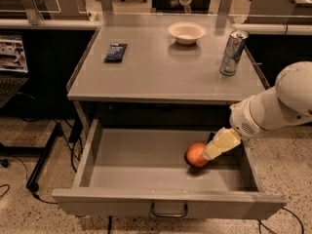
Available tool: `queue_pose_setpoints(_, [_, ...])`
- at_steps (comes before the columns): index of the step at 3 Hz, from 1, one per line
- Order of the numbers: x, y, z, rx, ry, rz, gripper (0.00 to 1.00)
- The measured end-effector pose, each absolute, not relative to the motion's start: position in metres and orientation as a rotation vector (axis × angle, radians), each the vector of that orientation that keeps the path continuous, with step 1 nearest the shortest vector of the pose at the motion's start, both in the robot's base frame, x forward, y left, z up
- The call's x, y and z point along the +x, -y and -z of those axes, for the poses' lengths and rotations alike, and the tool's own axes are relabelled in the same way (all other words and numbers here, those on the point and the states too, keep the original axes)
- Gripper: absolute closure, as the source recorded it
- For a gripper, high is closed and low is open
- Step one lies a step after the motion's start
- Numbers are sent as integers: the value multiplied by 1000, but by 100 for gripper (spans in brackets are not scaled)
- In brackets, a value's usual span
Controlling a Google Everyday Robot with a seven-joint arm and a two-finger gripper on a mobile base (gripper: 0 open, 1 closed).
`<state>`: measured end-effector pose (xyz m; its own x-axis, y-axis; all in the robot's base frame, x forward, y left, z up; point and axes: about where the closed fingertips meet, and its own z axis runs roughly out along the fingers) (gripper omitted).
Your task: Pick orange from top drawer and place on counter
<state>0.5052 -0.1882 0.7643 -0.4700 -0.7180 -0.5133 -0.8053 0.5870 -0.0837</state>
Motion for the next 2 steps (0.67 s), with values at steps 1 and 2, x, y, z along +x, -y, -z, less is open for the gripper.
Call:
queue_pose_setpoints(1, [505, 182, -750, -1195, -2323, -241, 0])
queue_pose_setpoints(2, [508, 172, -725, -1172, -2325, -250, 0])
